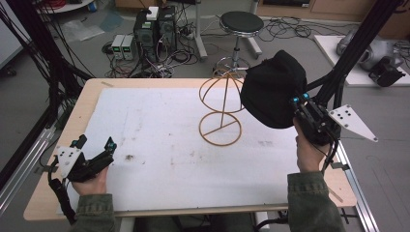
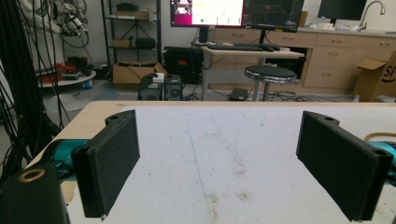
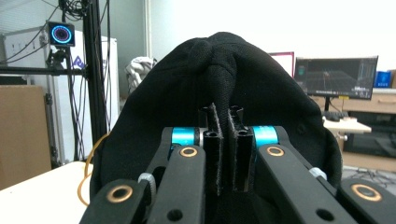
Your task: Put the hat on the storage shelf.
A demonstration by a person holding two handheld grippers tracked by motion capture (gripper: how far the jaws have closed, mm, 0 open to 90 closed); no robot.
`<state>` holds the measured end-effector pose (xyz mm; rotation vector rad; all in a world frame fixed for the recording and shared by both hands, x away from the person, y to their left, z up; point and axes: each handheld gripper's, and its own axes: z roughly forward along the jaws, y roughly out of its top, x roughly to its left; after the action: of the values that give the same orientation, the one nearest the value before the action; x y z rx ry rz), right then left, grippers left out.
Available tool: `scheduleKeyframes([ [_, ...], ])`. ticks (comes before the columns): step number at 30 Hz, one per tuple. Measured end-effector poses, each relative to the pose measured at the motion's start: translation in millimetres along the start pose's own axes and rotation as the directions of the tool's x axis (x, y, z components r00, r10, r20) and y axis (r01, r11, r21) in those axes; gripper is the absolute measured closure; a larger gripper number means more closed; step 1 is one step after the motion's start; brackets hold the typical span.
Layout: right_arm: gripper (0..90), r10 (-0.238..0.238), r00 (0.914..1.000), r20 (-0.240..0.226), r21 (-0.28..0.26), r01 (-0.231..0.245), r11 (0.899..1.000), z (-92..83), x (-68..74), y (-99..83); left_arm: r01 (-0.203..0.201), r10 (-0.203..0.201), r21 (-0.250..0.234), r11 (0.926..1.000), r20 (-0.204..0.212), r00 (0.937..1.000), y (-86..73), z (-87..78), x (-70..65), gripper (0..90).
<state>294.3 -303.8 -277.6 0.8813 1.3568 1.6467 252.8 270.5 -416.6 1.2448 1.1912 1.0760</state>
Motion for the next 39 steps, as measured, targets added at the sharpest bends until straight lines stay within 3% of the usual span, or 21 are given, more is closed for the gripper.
scheduleKeyframes([
  [3, 87.2, 0.021, 0.9998, -0.006, -0.030, -0.021, 0.999, 4.7, 1.2, 1.8, 0.001, -0.001, -0.001, 1.0000, 0.000, 1.0000, -0.1, 0.5, 0.7, 13.5],
  [5, 87.1, 0.067, 0.9975, -0.023, -0.071, -0.068, 0.995, 12.7, 2.1, 2.9, 0.003, -0.003, 0.001, 1.0000, -0.001, 1.0000, -0.1, 0.9, 1.4, 13.5],
  [8, 87.1, 0.097, 0.9946, -0.036, -0.084, -0.100, 0.991, 25.2, 4.1, 4.4, 0.007, -0.007, -0.003, 1.0000, -0.003, 1.0000, -0.6, 2.1, 2.5, 13.5],
  [17, 87.1, 0.104, 0.9918, -0.074, -0.081, -0.110, 0.991, 58.1, 17.6, 8.3, 0.013, -0.013, 0.009, 0.9999, -0.002, 0.9999, -1.5, 3.8, 6.8, 13.5],
  [19, 87.1, 0.090, 0.9919, -0.089, -0.073, -0.097, 0.993, 71.2, 22.0, 10.1, 0.016, -0.016, 0.009, 0.9998, -0.001, 0.9999, -1.8, 4.4, 8.1, 13.5],
  [26, 87.2, 0.123, 0.9854, -0.117, -0.007, -0.125, 0.992, 98.8, 29.4, 7.1, 0.025, -0.025, 0.007, 0.9997, -0.005, 0.9997, -1.7, 4.3, 10.8, 13.5],
  [28, 87.1, 0.124, 0.9851, -0.119, 0.001, -0.124, 0.992, 101.4, 30.8, 6.2, 0.036, -0.036, 0.000, 0.9993, -0.007, 0.9993, -1.7, 4.5, 11.0, 13.5],
  [31, 87.1, 0.114, 0.9841, -0.136, 0.059, -0.107, 0.992, 110.6, 34.1, 0.0, 0.039, -0.039, 0.005, 0.9992, -0.012, 0.9992, -1.7, 4.6, 11.1, 13.5],
  [36, 87.1, 0.135, 0.9781, -0.159, 0.110, -0.118, 0.987, 117.4, 34.5, -5.5, 0.038, -0.038, 0.008, 0.9993, -0.005, 0.9993, -1.7, 6.0, 10.4, 13.5],
  [39, 87.1, 0.127, 0.9757, -0.179, 0.151, -0.100, 0.983, 120.7, 36.5, -8.5, 0.043, -0.043, 0.008, 0.9990, -0.004, 0.9990, -1.8, 6.6, 9.9, 13.5],
])
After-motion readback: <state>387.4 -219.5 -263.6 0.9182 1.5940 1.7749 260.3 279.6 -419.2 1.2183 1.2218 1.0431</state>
